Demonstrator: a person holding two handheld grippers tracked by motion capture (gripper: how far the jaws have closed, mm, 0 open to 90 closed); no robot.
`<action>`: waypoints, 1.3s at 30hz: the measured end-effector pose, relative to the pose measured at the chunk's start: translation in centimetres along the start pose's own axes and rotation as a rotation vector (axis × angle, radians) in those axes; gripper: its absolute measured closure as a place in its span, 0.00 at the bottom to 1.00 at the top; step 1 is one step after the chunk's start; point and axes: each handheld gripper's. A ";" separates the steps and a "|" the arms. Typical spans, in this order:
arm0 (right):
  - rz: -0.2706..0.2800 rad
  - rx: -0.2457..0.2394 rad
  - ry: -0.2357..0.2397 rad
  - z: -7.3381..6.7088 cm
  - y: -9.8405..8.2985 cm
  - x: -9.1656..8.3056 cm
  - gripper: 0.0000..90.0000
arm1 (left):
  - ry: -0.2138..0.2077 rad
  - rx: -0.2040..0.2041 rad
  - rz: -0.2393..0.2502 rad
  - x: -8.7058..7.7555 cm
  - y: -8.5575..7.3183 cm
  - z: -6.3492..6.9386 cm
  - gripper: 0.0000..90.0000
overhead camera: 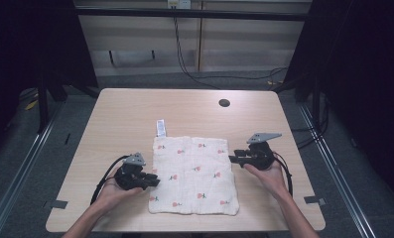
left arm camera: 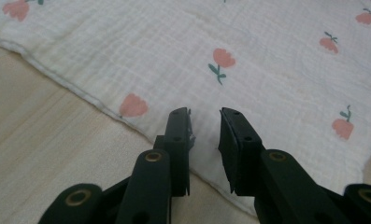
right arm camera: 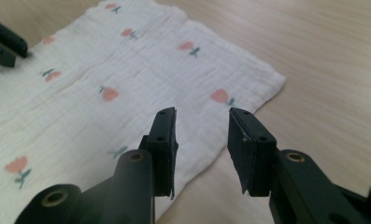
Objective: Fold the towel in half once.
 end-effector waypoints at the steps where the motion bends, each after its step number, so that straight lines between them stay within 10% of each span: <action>1: 0.003 -0.002 -0.002 0.3 0.3 0.2 0.71 | 0.000 0.003 -0.008 0.0 0.0 -0.1 0.81; 12: 0.020 0.019 -0.033 2.8 3.0 2.9 0.73 | 0.061 -0.052 0.068 -1.4 1.4 -2.1 0.68; 21: -0.077 0.019 -0.063 4.5 4.2 6.0 0.75 | 0.141 -0.117 0.134 -2.3 3.6 -5.3 0.62; 34: -0.103 0.064 -0.088 5.4 3.7 8.1 0.70 | 0.180 -0.192 0.114 -0.9 3.8 -9.2 0.57; 39: -0.112 0.069 -0.088 5.4 3.6 8.4 0.83 | 0.190 -0.243 0.119 -0.4 4.0 -10.4 0.52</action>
Point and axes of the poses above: each handheld gripper's, and its own axes: x roughly forward along the jaws, y roughly out of its top, z roughly to its right, and after that the axes turned 2 degrees about -z, right-handed
